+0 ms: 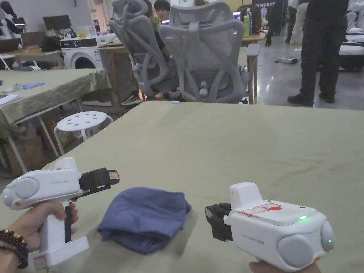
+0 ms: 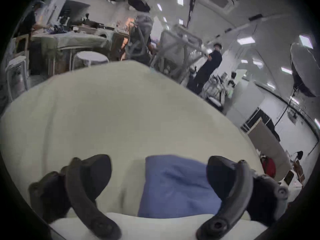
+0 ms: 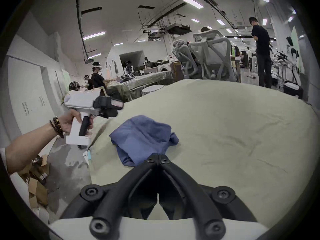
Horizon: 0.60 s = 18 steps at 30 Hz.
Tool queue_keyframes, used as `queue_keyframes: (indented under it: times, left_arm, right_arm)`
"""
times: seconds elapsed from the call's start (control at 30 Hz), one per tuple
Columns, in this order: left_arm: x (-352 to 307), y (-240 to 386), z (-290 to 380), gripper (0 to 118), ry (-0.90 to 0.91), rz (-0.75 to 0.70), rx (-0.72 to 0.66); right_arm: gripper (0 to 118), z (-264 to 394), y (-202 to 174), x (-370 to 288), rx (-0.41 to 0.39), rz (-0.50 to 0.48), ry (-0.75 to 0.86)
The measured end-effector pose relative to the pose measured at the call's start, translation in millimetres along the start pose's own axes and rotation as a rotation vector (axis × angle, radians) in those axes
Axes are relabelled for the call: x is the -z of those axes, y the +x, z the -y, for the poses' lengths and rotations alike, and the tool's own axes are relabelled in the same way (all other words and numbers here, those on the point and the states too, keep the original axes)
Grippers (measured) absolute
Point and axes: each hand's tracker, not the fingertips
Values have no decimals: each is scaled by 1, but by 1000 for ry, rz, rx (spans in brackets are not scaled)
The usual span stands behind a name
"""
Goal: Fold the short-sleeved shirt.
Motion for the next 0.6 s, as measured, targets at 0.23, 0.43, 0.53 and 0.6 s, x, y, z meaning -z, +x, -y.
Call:
queue_keyframes:
  times: [0.23,0.43,0.53,0.6]
  left_arm:
    - [-78,180,-4,106,240,-48,208]
    - [-51,316,32,0,290,-113,366]
    - [-34,377,64,0,333,-82,427]
    - [-24,405,77,0,372,-23,398]
  right_arm:
    - [0,-60,22,-106,-102,163,199]
    - [0,-74,72,-220,-109,385,295]
    - [0,-65,100,-275,-91,483,335]
    - [0,-54,117,-307,-93,563,348]
